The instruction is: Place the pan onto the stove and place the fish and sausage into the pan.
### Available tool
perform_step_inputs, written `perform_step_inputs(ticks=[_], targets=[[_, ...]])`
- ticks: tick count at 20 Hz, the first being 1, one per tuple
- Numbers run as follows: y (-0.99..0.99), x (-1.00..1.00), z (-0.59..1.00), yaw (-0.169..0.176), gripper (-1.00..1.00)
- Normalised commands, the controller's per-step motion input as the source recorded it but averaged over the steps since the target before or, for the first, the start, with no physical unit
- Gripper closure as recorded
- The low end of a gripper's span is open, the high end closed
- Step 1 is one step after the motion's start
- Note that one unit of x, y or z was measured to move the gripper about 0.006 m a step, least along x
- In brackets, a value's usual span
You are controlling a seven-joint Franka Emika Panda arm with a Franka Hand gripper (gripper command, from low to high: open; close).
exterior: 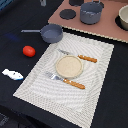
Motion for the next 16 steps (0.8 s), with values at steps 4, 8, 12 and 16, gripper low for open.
perform_step_inputs(ticks=[4,8,12,16], targets=[[-0.17,-0.16,-0.59,0.0,-1.0],[-0.1,-0.2,-0.52,0.0,-1.0],[-0.04,-0.25,-0.46,-0.008,-1.0],[-0.08,-0.27,-0.43,-0.038,-1.0]])
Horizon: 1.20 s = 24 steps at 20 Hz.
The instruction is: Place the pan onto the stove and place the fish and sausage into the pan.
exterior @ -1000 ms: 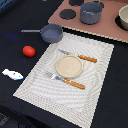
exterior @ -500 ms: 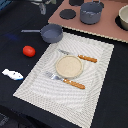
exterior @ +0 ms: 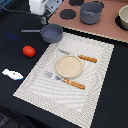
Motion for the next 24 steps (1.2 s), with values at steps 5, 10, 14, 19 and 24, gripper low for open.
perform_step_inputs(ticks=[5,10,14,19,24], targets=[[-0.15,-0.24,-0.35,-0.056,-1.0],[-0.13,-0.23,-0.34,-0.072,-1.0],[-0.02,-0.3,-0.43,-0.081,-1.0],[0.02,-0.4,-0.46,-0.067,-1.0],[0.03,-0.46,-0.44,-0.054,-1.0]])
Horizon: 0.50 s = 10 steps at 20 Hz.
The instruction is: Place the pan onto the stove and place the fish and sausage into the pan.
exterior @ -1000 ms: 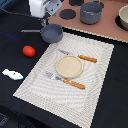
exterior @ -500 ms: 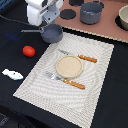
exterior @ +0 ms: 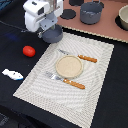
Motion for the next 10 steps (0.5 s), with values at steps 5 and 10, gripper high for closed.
perform_step_inputs(ticks=[5,10], targets=[[0.03,-0.38,-0.41,-0.044,-1.0],[0.1,-0.22,-0.38,-0.036,-1.0]])
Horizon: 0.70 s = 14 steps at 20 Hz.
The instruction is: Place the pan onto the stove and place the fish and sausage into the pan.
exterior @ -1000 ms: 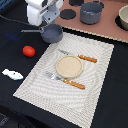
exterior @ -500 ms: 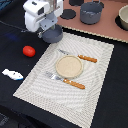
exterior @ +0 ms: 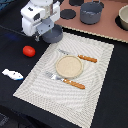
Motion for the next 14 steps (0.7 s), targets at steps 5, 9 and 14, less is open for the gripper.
perform_step_inputs(ticks=[5,9,14], targets=[[0.08,-0.1,-0.21,-0.028,1.0],[0.09,-0.02,-0.07,-0.026,1.0],[0.1,-0.03,-0.11,-0.023,1.0]])
